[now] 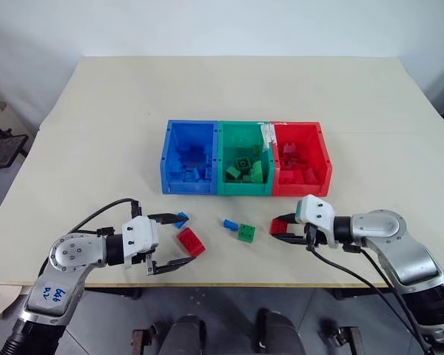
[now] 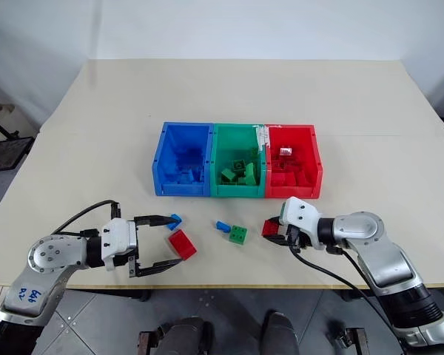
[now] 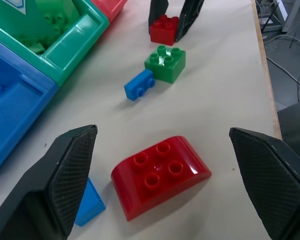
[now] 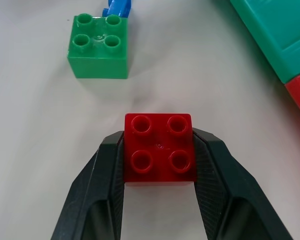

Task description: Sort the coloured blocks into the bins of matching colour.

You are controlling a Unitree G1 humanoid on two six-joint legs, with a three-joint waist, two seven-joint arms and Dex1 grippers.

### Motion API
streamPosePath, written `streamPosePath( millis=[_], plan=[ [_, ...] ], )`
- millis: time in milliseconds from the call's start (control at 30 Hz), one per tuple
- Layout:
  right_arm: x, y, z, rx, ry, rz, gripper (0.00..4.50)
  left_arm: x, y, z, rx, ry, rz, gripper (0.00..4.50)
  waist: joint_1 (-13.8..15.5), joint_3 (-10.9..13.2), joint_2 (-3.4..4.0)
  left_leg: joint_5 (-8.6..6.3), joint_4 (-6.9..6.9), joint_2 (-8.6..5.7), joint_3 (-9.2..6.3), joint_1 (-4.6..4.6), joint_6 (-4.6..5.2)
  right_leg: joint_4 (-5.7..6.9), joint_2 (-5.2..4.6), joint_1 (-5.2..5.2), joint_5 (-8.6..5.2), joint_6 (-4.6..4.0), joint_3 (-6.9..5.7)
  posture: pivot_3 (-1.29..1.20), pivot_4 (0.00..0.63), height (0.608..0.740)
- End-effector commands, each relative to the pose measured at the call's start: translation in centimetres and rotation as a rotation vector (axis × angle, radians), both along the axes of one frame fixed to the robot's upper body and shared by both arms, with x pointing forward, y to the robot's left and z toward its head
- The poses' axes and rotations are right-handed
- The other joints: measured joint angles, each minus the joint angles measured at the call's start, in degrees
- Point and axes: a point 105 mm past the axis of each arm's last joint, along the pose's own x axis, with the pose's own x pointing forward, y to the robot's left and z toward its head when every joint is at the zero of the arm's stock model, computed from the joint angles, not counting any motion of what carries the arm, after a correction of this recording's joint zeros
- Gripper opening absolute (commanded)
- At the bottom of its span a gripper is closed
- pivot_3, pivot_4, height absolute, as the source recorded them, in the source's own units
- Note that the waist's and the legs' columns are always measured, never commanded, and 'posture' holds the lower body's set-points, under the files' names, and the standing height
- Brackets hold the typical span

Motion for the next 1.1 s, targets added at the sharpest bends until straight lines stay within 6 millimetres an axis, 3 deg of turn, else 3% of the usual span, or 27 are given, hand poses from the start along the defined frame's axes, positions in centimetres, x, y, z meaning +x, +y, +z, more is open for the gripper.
streamPosePath(
  millis=[33,200,433,600,733,900,1100],
  plan=[
    [1.1,-0.4,3.5,0.094,-0.077,-0.041,1.47,0.1,0.3,1.3,-0.050,-0.037,0.041,4.50,-0.1,0.0,0.00,0.00,0.00,0.00,0.00,0.00,0.00,0.01,0.00,-0.01,0.00,0.00,0.00,0.00,0.150,0.740],
    [4.8,-2.0,10.2,0.310,-0.235,-0.196,1.47,0.8,1.3,2.6,-0.178,-0.042,0.165,4.50,-0.6,0.0,0.01,0.00,0.01,0.02,0.02,0.02,0.00,0.04,0.01,-0.02,0.00,-0.01,0.03,0.00,0.150,0.740],
    [9.5,-3.1,12.3,0.290,-0.365,-0.305,1.47,0.9,1.9,2.8,-0.194,-0.041,0.208,4.50,-0.8,0.0,-0.05,-0.01,-0.06,0.00,-0.03,0.00,-0.02,0.06,0.00,-0.04,0.01,0.00,-0.04,0.00,0.150,0.740],
    [10.5,-2.9,12.4,0.284,-0.370,-0.286,3.15,0.7,2.1,2.9,-0.189,-0.020,0.211,4.50,-1.6,0.0,-0.04,0.00,-0.09,0.02,-0.04,0.00,-0.02,0.08,0.00,-0.06,0.01,0.00,-0.07,0.00,0.150,0.740],
    [9.5,-2.5,12.3,0.284,-0.382,-0.210,4.46,0.6,2.2,2.8,-0.186,-0.014,0.216,4.50,-1.7,0.0,-0.04,-0.01,-0.10,0.02,-0.04,0.00,-0.02,0.08,0.00,-0.07,0.01,0.00,-0.07,0.00,0.150,0.740],
    [4.4,-1.8,10.8,0.296,-0.325,0.046,4.46,0.8,2.8,2.7,-0.180,-0.006,0.229,4.50,-1.1,0.0,-0.05,-0.01,-0.09,0.02,-0.08,-0.02,-0.02,0.06,-0.01,-0.05,0.01,0.02,-0.10,0.00,0.150,0.740],
    [0.0,-4.1,7.1,0.178,-0.195,0.100,4.46,0.9,4.3,2.5,-0.102,-0.003,0.199,4.50,-1.1,0.0,-0.05,-0.01,-0.08,0.00,-0.06,-0.02,-0.01,0.04,-0.01,-0.03,0.02,0.03,-0.10,0.00,0.150,0.740]
  ],
)
